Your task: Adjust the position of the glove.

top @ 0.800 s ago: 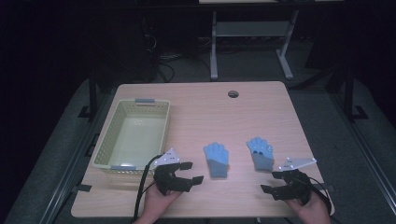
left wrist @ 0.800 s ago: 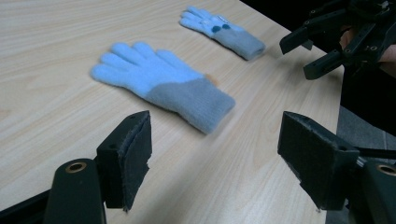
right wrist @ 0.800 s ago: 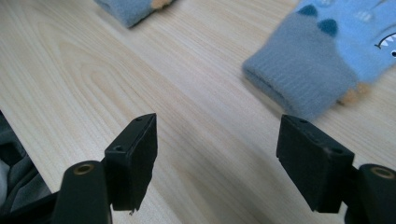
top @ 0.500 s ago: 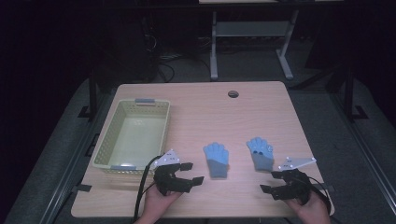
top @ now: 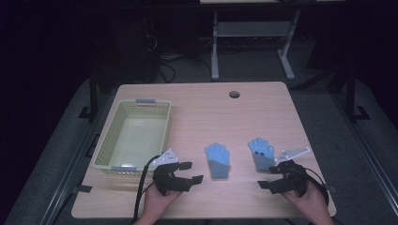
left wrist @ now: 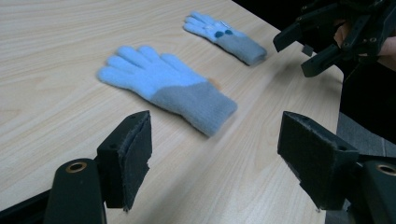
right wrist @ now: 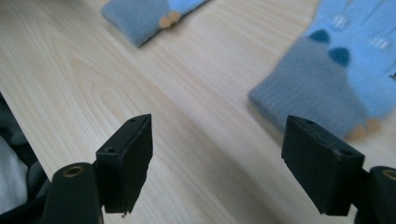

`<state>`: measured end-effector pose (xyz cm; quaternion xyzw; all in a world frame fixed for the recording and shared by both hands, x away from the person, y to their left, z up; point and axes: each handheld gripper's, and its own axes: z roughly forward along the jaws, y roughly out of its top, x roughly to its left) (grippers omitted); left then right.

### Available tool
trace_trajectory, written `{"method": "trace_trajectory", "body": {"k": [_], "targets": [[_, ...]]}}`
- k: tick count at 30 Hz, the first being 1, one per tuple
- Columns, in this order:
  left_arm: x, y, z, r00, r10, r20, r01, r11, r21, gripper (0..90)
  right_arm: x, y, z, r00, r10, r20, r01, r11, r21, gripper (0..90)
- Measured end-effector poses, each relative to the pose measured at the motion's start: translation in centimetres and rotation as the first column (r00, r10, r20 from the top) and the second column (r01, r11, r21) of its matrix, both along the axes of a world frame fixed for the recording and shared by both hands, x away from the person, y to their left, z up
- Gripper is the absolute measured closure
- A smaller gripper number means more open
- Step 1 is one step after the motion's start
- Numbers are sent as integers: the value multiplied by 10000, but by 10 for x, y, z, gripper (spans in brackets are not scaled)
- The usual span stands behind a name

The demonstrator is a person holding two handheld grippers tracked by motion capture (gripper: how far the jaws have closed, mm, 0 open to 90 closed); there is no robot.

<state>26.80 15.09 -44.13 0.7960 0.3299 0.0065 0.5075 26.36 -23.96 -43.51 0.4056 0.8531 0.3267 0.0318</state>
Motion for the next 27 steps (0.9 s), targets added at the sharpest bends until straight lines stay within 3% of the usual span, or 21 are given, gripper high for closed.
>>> {"method": "trace_trajectory", "body": {"k": [3, 11, 15, 18, 27], "targets": [[-1, 0, 1, 9999, 101, 51, -101, 9999, -83, 259, 9, 0, 8, 9998, 196, 9, -195, 9998, -51, 276], [0, 2, 1, 9999, 120, 11, -120, 9998, -142, 259, 23, -2, 19, 10000, 10, 26, -9, 9999, -155, 293], [-2, 1, 1, 10000, 61, 26, -61, 9998, -162, 260, 32, -2, 23, 10000, -5, 51, 6, 9996, -288, 303], [-2, 0, 1, 10000, 30, 34, -30, 9999, -142, 260, 41, 0, 24, 9997, -225, 94, 231, 9966, -786, 305], [-2, 0, 0, 10000, 65, -30, -65, 9998, -174, 260, 68, -1, 25, 9993, -351, -143, 337, 9953, -909, 346]]}}
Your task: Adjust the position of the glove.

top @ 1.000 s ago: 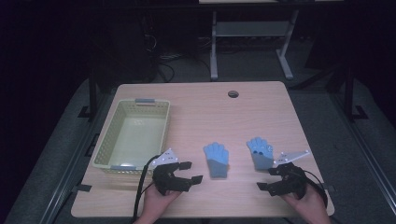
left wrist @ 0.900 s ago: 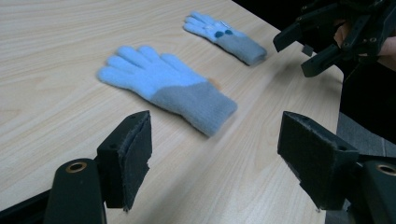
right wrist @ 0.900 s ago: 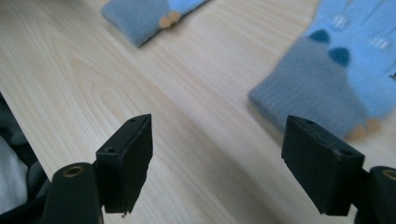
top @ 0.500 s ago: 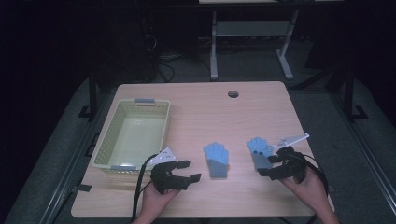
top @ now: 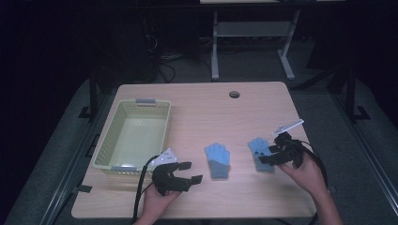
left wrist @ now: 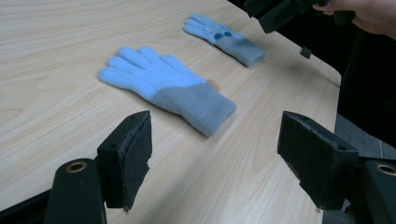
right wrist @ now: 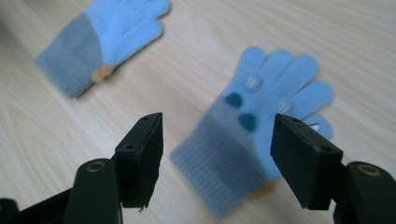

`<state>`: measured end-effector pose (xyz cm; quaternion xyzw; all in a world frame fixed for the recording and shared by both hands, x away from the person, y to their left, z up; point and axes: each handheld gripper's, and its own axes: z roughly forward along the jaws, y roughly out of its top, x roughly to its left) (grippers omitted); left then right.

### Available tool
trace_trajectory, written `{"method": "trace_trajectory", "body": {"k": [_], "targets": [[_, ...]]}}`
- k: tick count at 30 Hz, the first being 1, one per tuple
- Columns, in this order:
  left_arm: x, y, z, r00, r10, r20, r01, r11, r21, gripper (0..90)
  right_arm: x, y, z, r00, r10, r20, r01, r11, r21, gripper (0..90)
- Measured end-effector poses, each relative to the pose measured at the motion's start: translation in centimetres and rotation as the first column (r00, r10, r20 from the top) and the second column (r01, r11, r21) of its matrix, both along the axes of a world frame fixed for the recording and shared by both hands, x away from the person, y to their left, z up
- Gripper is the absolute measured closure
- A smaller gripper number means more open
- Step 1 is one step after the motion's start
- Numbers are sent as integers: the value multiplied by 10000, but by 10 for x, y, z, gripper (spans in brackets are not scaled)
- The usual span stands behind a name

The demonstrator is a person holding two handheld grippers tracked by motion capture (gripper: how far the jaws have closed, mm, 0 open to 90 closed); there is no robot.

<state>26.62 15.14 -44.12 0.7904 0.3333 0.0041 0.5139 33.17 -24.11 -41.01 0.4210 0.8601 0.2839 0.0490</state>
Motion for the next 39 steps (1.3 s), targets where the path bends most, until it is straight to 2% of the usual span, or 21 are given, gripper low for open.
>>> {"method": "trace_trajectory", "body": {"k": [2, 7, 11, 17, 22, 24, 30, 34, 39], "targets": [[0, 0, 0, 10000, -37, 30, 37, 10000, 33, 260, 4, -1, 2, 10000, -72, -12, 72, 9998, 167, 359], [0, -1, 0, 9999, -100, 46, 100, 9999, 114, 261, 14, 0, 3, 9997, -192, -133, 192, 9998, 4, 388], [0, -2, -1, 9999, -138, 65, 137, 9998, 151, 260, 22, 2, -3, 9990, -203, -405, 193, 9995, -241, 441], [1, -1, -2, 9999, -103, -31, 103, 9999, 136, 261, 31, 7, -16, 9961, -388, -789, 306, 9943, -1023, 501], [0, -2, -2, 9999, -112, -57, 113, 9999, 118, 262, 36, 13, -30, 9909, -366, -1294, 134, 9843, -1761, 540], [0, -2, -2, 9999, -121, -43, 122, 9998, 130, 262, 34, 15, -33, 9945, -299, -1000, 104, 9818, -1898, 546], [0, -2, -2, 9999, -114, -72, 115, 9999, 107, 262, 28, 16, -34, 9966, -474, -671, 334, 9800, -1964, 578], [0, -2, -3, 9999, -107, -132, 109, 9999, 117, 262, 27, 15, -34, 9954, -680, -670, 543, 9805, -1889, 625], [-1, 0, -3, 9999, -20, -167, 20, 10000, -9, 262, 27, 17, -34, 9963, -594, -626, 460, 9793, -1971, 714]]}}
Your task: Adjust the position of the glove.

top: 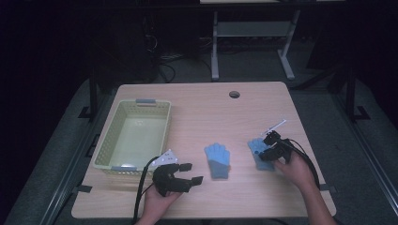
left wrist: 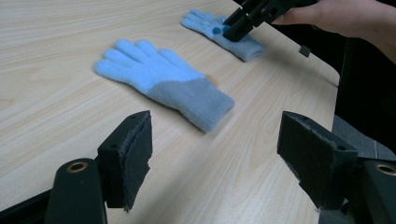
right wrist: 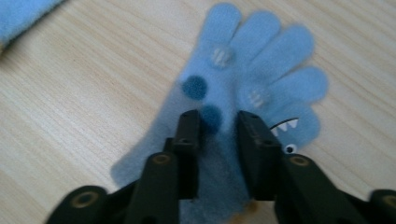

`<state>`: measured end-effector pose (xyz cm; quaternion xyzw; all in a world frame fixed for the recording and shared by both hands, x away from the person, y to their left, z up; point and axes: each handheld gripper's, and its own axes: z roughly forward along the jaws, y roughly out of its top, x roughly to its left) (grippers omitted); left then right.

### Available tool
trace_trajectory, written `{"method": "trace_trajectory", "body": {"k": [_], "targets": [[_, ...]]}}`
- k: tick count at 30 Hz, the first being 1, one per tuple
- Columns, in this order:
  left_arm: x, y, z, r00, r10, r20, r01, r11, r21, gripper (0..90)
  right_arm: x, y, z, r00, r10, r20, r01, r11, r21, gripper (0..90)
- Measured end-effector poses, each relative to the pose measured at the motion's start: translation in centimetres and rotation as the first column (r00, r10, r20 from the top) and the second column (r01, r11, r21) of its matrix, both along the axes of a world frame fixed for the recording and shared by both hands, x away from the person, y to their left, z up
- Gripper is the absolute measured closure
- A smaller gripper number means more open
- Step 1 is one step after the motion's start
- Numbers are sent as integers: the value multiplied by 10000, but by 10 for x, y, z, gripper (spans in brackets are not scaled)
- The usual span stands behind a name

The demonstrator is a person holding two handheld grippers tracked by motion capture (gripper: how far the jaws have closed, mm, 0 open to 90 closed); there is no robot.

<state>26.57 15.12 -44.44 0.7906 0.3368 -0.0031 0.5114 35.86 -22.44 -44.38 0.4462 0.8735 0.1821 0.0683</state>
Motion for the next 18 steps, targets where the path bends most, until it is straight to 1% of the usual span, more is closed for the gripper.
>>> {"method": "trace_trajectory", "body": {"k": [1, 3, 5, 7, 9, 12, 14, 17, 18], "targets": [[0, 1, 0, 10000, -32, 54, 32, 10000, 41, 262, 0, 0, 0, 10000, -36, -34, 36, 10000, 21, 730], [0, 1, 1, 10000, 0, 37, 0, 10000, 35, 263, 0, 0, 1, 9998, -164, -119, 165, 9999, 28, 764], [0, 1, 1, 10000, 0, 54, 0, 10000, 35, 263, 0, 0, 1, 9996, -239, -168, 240, 9997, 90, 781], [0, 1, 1, 10000, 18, 25, -18, 10000, 30, 262, -2, 1, 2, 9998, -128, -118, 129, 9999, 75, 801], [0, 2, 1, 10000, 64, 7, -64, 10000, -23, 263, -3, 0, 4, 9998, -143, -133, 145, 9998, 129, 809], [0, 3, 2, 10000, 64, 33, -64, 10000, -19, 262, -7, 0, 10, 9999, -157, 66, 154, 9992, 362, 813], [0, 3, 2, 9999, 105, 46, -105, 9999, -72, 263, -12, 0, 16, 9994, -170, 285, 153, 9981, 590, 814], [-1, 3, 2, 9999, 122, 10, -122, 9999, -44, 263, -17, 1, 26, 9984, -178, 545, 130, 9962, 860, 816], [-1, 3, 2, 9999, 104, 58, -104, 9999, -19, 262, -19, 2, 29, 9980, -190, 607, 130, 9951, 979, 816]]}}
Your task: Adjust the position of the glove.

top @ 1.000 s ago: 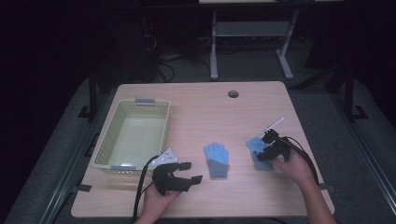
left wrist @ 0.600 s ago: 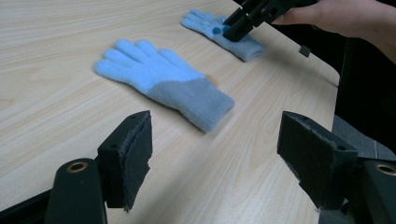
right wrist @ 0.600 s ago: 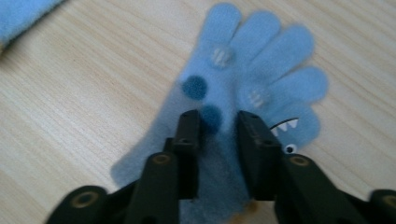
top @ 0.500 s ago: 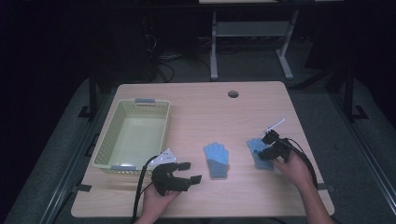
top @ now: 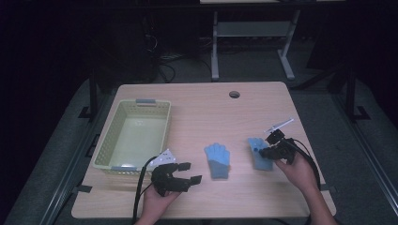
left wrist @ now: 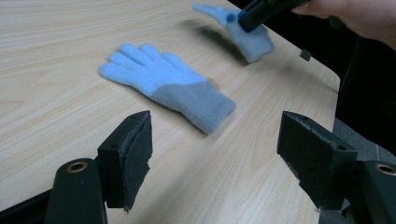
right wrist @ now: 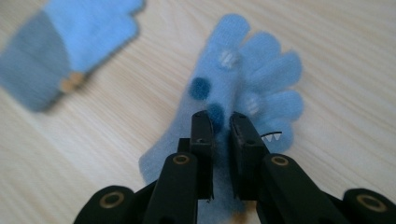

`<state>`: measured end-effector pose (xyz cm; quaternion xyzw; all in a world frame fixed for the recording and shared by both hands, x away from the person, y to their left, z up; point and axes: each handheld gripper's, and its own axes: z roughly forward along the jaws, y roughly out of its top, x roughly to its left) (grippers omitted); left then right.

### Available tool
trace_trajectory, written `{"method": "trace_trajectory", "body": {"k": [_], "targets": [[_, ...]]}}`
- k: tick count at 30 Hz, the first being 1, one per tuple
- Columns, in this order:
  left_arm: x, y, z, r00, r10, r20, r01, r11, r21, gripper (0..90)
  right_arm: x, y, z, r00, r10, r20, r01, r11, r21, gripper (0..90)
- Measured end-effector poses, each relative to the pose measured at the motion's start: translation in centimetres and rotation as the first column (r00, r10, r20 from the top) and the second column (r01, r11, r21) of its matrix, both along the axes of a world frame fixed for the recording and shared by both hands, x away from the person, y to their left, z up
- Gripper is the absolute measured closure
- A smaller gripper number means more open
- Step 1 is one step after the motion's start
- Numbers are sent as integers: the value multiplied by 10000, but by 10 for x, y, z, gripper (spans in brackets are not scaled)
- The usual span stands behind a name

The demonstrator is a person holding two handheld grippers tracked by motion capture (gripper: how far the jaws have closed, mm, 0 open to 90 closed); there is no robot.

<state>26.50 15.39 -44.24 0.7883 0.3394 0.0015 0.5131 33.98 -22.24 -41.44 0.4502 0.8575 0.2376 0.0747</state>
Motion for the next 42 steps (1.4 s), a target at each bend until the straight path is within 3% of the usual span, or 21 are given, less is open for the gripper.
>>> {"method": "trace_trajectory", "body": {"k": [6, 11, 18, 22, 42], "targets": [[0, 0, 0, 10000, 38, 3, -38, 10000, 15, 263, -8, 15, 19, 9993, 200, 327, -214, 9988, 435, 814], [0, 1, 0, 10000, 97, -9, -97, 9999, -62, 263, -11, 36, 26, 9954, 808, 523, -846, 9935, 766, 806], [0, 2, 0, 9999, 170, -2, -170, 9998, -61, 263, -13, 70, 25, 9866, 1546, 522, -1582, 9846, 740, 807], [0, 3, 1, 9998, 217, 0, -217, 9997, -70, 263, -12, 83, 23, 9845, 1694, 449, -1727, 9814, 835, 806], [1, 5, 3, 9996, 274, 13, -274, 9996, -117, 263, -9, 124, 12, 9830, 1826, 194, -1837, 9780, 985, 796]]}}
